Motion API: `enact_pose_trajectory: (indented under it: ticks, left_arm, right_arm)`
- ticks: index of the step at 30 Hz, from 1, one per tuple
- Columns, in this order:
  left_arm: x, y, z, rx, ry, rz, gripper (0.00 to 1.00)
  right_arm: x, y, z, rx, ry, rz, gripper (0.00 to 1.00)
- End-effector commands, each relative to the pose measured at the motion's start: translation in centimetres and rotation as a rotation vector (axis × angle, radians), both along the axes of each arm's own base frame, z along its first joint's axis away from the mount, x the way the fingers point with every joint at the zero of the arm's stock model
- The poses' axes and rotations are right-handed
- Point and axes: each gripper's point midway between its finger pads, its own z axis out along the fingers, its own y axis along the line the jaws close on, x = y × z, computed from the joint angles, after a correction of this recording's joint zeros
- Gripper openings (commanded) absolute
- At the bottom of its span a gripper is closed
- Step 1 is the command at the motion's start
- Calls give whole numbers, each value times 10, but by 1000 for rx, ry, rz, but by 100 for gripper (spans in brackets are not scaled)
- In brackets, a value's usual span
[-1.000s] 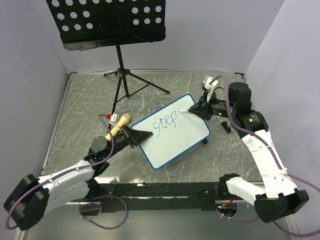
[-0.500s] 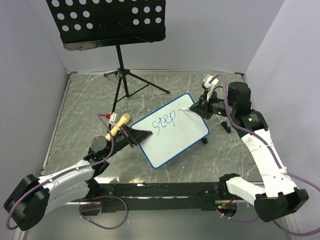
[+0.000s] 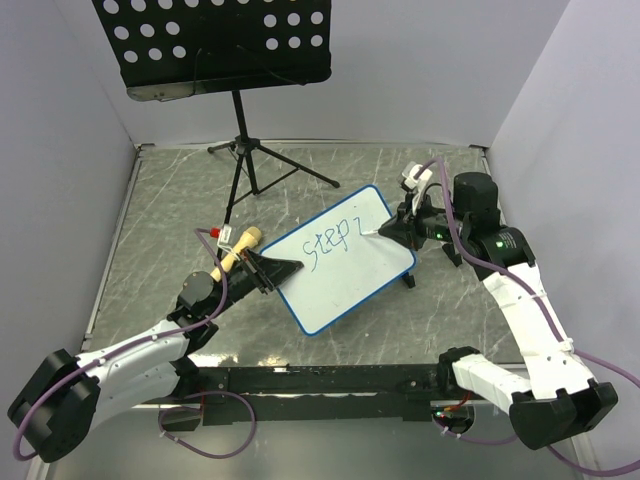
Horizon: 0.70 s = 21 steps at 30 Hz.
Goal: Write a sentence on the whiteboard
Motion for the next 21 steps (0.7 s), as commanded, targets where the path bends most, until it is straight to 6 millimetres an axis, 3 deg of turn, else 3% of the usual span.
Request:
enact_pose_trajectory:
  ticks: [1, 7, 14, 21]
  left_arm:
    - [-16, 10, 65, -175, -164, -26, 1]
    - [-17, 8, 64, -177, -163, -37, 1]
    - [-17, 8, 63, -170, -160, -34, 1]
    - [-17, 9, 65, -175, -165, -34, 1]
  right_arm:
    - [-11, -3, -9, -26, 10, 16, 0]
    - [8, -7, 4, -20, -33, -54, 0]
    - [23, -2, 39, 18, -108, -66, 0]
    - [32, -2, 41, 16, -100, -77, 0]
